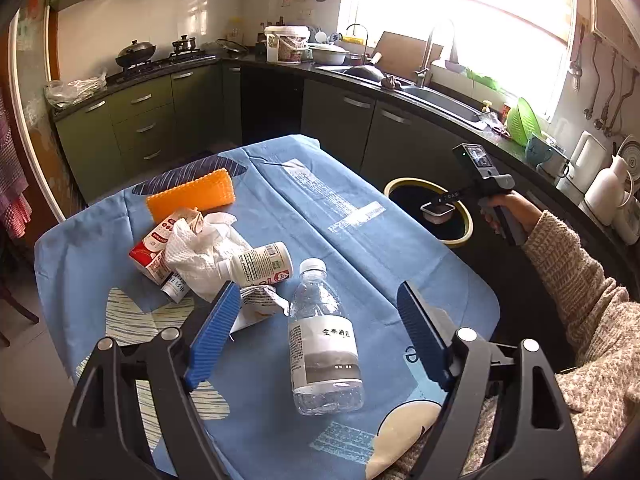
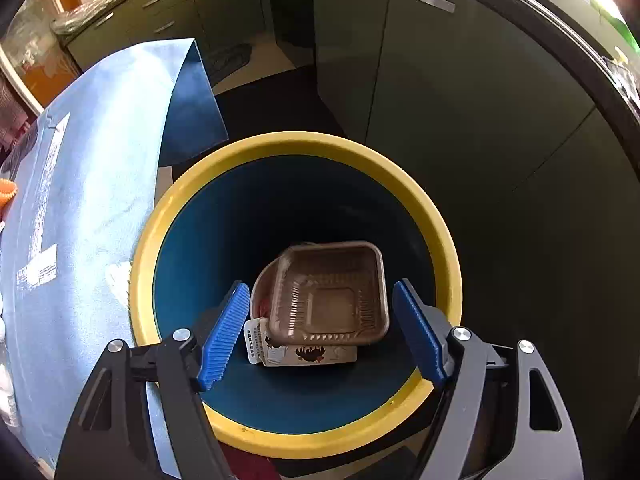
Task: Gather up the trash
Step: 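Open the right gripper to drop the brown tray into the bin, then grasp the clear water bottle around its label with the left gripper, then carry the water bottle over the bin and open the left gripper, then reach to the table and grasp the white pill bottle with the right gripper, then carry the pill bottle over the bin and open the right gripper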
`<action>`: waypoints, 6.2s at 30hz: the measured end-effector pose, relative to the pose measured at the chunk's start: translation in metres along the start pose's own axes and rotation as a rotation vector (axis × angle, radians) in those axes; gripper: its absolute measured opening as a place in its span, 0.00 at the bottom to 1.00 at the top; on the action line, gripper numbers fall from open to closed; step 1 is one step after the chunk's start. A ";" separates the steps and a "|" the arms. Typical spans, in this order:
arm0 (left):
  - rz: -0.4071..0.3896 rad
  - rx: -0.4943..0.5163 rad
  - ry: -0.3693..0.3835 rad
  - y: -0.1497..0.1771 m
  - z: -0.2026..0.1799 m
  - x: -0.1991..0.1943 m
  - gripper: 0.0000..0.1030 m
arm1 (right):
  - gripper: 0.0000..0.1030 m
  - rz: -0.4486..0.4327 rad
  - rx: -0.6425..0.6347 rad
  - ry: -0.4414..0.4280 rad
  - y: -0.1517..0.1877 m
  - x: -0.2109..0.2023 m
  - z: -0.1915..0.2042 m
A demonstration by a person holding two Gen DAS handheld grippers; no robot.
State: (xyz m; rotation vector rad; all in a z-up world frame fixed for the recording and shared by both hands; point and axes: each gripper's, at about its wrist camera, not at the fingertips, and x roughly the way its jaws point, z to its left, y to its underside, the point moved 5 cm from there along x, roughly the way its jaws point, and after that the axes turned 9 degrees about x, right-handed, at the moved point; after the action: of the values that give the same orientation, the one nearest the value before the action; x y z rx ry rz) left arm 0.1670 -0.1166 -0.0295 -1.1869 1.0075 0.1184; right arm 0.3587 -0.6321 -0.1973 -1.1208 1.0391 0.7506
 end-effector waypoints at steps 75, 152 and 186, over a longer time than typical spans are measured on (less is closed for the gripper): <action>0.348 0.109 0.112 -0.030 -0.058 0.107 0.59 | 0.80 -0.161 0.005 -0.227 0.135 -0.092 0.008; -0.088 -0.248 -0.201 0.080 0.078 -0.043 0.87 | 0.62 0.311 -0.965 -0.563 0.110 -0.044 0.425; -0.068 -0.184 -0.127 0.064 0.044 -0.018 0.87 | 0.45 -0.048 -0.252 -0.364 0.029 -0.115 0.106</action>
State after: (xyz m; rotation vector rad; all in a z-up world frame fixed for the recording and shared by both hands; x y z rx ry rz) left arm 0.1459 -0.0468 -0.0617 -1.3627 0.8572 0.2343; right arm 0.3207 -0.5197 -0.0906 -1.1636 0.6209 1.0237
